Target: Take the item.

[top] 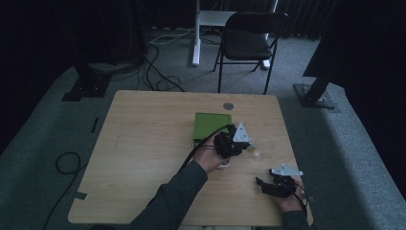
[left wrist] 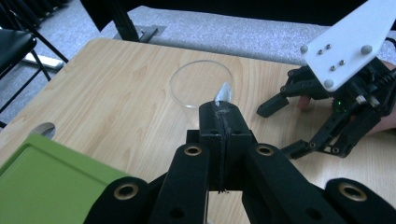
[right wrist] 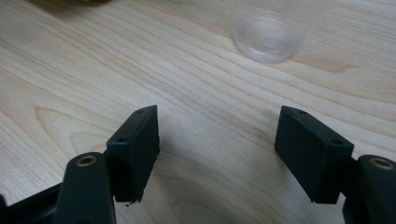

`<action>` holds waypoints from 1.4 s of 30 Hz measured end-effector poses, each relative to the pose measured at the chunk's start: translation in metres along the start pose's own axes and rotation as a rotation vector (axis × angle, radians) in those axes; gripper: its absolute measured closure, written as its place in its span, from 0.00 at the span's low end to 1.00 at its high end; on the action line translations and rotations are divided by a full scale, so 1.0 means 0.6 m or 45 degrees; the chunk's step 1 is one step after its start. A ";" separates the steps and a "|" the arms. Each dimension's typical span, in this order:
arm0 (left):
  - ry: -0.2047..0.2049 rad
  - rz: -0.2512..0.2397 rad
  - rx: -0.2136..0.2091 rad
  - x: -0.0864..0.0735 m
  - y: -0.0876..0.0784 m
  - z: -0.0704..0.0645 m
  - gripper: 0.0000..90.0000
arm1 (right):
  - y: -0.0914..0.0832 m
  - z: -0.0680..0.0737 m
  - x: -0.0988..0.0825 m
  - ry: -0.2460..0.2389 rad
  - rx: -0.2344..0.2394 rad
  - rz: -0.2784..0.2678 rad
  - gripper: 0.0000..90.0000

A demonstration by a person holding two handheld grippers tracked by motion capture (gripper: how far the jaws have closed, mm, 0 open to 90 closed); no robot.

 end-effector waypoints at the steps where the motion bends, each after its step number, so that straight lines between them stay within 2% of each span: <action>1: 0.004 0.005 -0.003 0.005 0.004 0.000 1.00 | 0.000 0.000 0.000 0.001 0.000 0.000 0.33; 8: -0.005 -0.011 -0.011 0.019 0.012 0.001 1.00 | 0.000 0.001 0.000 -0.002 0.004 0.002 0.33; 17: 0.025 0.020 -0.014 0.033 0.029 -0.003 1.00 | 0.000 0.000 0.000 -0.010 0.004 0.002 0.33; 25: 0.024 0.036 -0.016 0.043 0.043 0.001 1.00 | -0.001 0.001 0.000 -0.011 0.005 0.003 0.33; 42: 0.015 0.018 -0.008 0.084 0.063 0.010 1.00 | -0.001 0.001 -0.001 -0.013 0.009 0.007 0.33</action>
Point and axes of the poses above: each handheld gripper's, and its own axes: y roughly forward along the jaws, x roughly out of its top, z roughly to its left, the point moved 5 cm from there along y, roughly forward along the jaws, and after that the axes turned 5 degrees about x, right-handed, at the moved point
